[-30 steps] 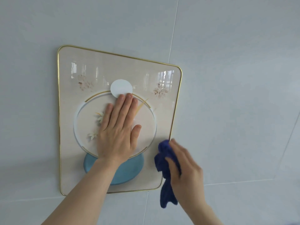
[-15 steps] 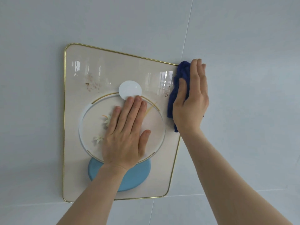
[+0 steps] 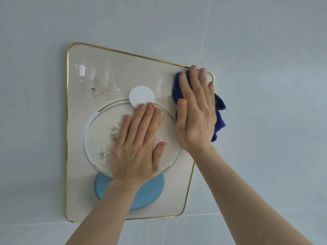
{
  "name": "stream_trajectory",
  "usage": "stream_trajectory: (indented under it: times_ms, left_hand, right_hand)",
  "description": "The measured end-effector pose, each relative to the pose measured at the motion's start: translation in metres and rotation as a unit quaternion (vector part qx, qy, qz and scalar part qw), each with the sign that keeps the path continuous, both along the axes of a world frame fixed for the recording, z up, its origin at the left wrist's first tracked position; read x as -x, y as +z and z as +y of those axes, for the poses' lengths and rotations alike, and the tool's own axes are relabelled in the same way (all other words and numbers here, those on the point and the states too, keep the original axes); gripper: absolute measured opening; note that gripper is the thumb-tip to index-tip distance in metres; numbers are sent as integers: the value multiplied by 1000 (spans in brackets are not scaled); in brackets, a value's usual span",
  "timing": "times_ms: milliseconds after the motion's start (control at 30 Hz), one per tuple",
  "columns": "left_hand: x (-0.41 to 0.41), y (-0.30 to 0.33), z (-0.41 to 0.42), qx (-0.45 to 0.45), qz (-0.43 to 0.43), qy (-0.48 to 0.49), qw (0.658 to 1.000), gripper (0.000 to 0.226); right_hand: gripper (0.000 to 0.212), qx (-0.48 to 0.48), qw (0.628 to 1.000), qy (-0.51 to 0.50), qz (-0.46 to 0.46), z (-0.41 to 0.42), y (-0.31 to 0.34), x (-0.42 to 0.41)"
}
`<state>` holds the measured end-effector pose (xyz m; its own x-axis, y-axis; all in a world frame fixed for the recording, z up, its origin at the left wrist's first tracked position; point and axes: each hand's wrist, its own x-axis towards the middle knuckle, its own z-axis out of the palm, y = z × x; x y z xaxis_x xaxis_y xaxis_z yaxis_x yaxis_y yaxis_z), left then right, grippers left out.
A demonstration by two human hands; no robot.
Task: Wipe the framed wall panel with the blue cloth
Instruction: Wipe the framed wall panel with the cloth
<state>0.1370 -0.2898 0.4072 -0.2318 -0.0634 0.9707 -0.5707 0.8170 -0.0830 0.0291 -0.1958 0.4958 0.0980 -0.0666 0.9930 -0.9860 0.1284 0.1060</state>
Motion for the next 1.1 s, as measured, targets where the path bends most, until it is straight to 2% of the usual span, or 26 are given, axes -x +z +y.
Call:
stream_trajectory:
  times_ms: [100,400,567,1100]
  left_hand:
    - [-1,0,0,-3,-1,0,1000,68]
    - [-5,0,0,-4,-6,-9,1000,69]
    - [-5,1,0,-2,-5,-23,1000,70]
    - [-5,0,-2,4,-10,-14,1000,70]
  right_hand:
    - [51,-43,998,7,52,-5,-16,-9]
    - [42,-9,998,-17,63,-11,-23,-5]
    - [41,-34,993,-47,106,-3,-40,5]
    - [35,-25,989,-60,130,2,-43,11]
